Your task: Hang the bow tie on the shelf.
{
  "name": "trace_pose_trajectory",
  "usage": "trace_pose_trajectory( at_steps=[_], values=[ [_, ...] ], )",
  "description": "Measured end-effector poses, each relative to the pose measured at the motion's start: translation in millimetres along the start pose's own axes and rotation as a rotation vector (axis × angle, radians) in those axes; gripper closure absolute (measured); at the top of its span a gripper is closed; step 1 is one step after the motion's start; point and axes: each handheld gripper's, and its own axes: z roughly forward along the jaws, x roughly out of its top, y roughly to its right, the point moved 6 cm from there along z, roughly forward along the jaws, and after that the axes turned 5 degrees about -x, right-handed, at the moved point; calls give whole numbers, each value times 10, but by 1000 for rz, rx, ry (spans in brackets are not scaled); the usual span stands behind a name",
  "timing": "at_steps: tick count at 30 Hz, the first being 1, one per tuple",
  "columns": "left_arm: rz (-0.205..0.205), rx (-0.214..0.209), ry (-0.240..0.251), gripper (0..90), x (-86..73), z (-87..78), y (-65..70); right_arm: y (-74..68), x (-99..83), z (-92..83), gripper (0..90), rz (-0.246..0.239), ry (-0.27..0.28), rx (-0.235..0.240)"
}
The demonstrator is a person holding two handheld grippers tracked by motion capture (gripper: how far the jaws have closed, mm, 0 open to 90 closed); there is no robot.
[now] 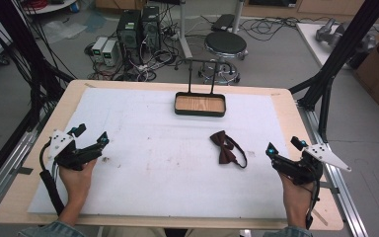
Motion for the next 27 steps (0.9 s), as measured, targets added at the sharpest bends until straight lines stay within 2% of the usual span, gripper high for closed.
trace_pose_trajectory(
  at_steps=[3,7,9,19,27],
  values=[
    [-4,9,-7,162,-20,13,-12,2,-4,1,110,-3,0,-1],
    [9,29,13,161,-11,-10,-33,-11,-14,0,110,-1,-3,0],
    [-2,27,17,161,-12,-16,-40,-20,-20,-1,110,-6,-3,4],
    [3,25,15,161,-24,-16,-41,-51,-15,1,110,-4,-1,5],
    [1,24,16,161,-24,-12,-42,-128,-22,43,110,-9,-12,26]
  ],
)
